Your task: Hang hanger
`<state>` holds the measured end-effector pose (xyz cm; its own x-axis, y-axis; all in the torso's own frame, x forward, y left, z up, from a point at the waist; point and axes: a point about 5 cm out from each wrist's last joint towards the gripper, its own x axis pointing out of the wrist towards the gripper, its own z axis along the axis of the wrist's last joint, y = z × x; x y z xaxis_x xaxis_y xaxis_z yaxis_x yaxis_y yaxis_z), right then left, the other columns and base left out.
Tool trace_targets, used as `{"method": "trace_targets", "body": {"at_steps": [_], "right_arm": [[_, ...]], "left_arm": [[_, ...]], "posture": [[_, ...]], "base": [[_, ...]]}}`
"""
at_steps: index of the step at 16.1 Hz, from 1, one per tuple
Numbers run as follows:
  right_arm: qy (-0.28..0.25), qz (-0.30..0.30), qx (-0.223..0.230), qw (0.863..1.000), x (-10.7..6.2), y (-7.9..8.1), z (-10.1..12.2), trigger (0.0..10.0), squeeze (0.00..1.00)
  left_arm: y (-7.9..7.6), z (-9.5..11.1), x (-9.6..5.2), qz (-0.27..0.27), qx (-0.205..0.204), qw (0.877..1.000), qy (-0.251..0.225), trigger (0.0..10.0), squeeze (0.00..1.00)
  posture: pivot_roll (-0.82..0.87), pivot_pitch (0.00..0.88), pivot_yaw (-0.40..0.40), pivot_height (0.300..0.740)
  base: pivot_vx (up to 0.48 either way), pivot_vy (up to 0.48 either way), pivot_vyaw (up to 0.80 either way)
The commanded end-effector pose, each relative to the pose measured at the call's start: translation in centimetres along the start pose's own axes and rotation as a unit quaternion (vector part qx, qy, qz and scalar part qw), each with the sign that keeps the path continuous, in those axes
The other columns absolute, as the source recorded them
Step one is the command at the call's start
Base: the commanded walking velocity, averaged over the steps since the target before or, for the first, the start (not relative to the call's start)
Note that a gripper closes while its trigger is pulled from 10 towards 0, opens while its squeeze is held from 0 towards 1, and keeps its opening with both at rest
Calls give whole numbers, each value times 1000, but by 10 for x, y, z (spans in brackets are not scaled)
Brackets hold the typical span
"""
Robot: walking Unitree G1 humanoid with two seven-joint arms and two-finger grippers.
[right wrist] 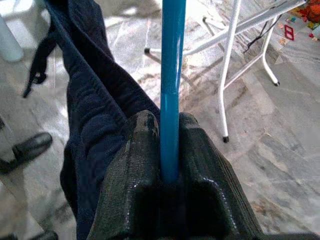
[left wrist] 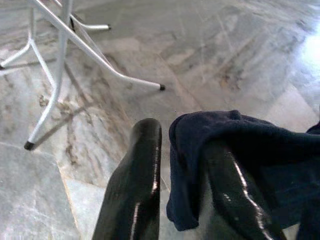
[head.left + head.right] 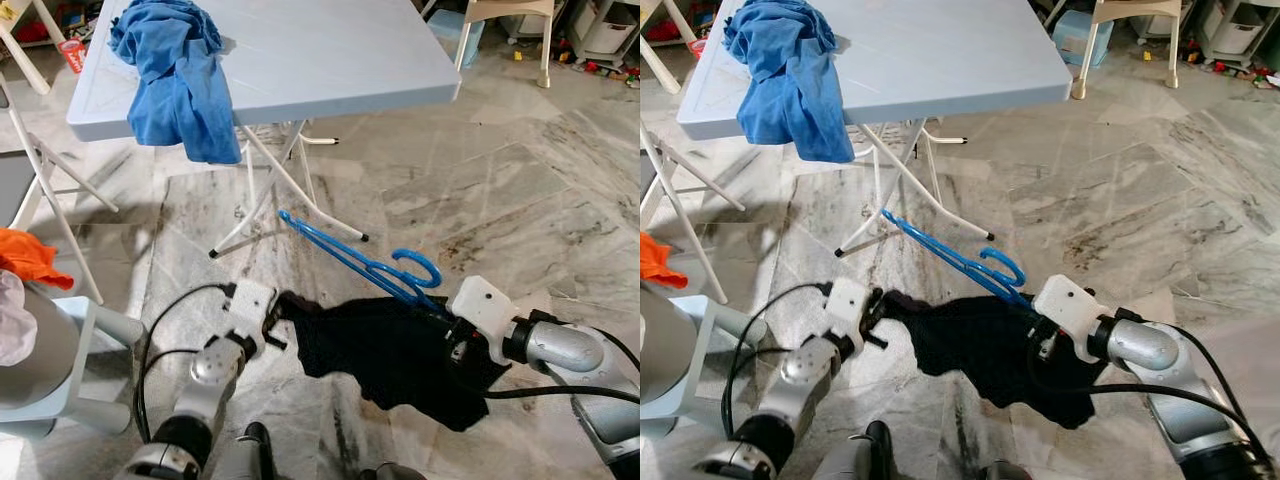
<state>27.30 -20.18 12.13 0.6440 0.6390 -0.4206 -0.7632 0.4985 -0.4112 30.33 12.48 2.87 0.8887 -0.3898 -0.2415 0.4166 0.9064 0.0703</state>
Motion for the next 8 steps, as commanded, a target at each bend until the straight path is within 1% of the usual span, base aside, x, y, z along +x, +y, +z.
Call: {"method": "trace_targets", "body": {"at_steps": [1,3,5,6,7,8], "right_arm": [[19,14,-21,1000,-4,0,-3,10000,0],[35,29,-37,998,-7,1,-6,10000,0],[61,44,-63,995,-13,-1,-11,10000,0],[67,46,-70,994,-14,-2,-12,10000,0],[69,47,-74,994,-13,-3,-11,10000,0],[64,42,-75,994,-11,-4,-10,10000,0]], "left_arm": [[6,-9,-7,6,9,1000,17,10000,1000],[6,-12,-9,1,12,1000,24,10000,1000],[3,-16,-10,-9,19,999,29,10000,1000],[2,-16,-11,-13,21,999,26,10000,1000],[-1,-16,-11,-20,33,999,23,10000,1000],[-3,-13,-11,-24,44,999,6,10000,1000]], "posture": [[-131,225,-11,740],[-134,228,-15,740],[-137,233,-17,740],[-137,232,-17,740],[-137,232,-17,740],[-138,232,-18,740]], "base": [[0,0,0],[0,0,0],[0,0,0],[0,0,0],[0,0,0],[0,0,0]]}}
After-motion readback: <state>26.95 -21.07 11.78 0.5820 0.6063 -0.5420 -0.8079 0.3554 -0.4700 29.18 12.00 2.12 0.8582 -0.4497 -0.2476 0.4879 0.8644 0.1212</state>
